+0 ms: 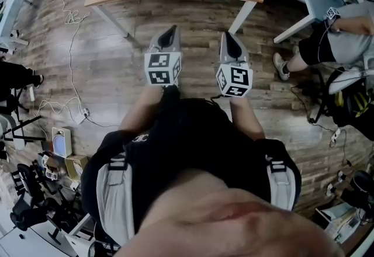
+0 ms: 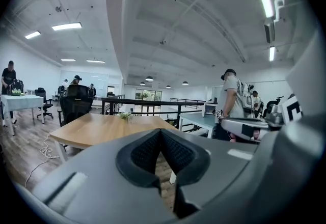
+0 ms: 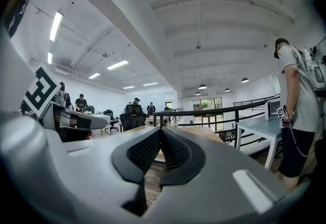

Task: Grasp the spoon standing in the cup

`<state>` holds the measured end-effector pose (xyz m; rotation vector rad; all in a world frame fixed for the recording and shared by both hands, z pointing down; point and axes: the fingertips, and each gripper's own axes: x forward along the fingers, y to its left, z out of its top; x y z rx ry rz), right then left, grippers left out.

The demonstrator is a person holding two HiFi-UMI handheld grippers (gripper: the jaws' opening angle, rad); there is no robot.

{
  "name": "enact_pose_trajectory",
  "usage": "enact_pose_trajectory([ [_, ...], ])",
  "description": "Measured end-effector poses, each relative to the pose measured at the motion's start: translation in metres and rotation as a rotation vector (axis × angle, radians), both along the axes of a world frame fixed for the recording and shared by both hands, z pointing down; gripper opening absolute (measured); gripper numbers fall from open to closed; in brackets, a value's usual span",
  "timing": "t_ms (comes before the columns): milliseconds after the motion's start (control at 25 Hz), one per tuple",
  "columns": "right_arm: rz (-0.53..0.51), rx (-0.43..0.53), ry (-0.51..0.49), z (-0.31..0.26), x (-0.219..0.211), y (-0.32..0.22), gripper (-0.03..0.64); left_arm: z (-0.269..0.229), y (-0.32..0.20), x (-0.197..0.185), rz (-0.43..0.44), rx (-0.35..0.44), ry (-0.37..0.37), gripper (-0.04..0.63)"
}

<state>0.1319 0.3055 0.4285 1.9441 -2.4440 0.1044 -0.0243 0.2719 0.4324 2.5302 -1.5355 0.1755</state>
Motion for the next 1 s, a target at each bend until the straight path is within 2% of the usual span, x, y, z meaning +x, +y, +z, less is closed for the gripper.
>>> enact_pose_trajectory([
  [520, 0.039, 0.023, 0.033, -0.017, -0.038, -0.116, -0.002, -0.014, -0.123, -0.025, 0.071, 0.039, -0.011, 0.011],
  [800, 0.025, 0.02, 0.056, -0.016, -0.081, -0.173, -0.002, -0.009, -0.182, -0.071, 0.052, 0.024, 0.013, 0.011],
  [1000, 0.045, 0.02, 0.066, -0.019, -0.105, -0.201, -0.002, -0.009, -0.213, -0.092, 0.081, 0.019, 0.022, 0.011],
])
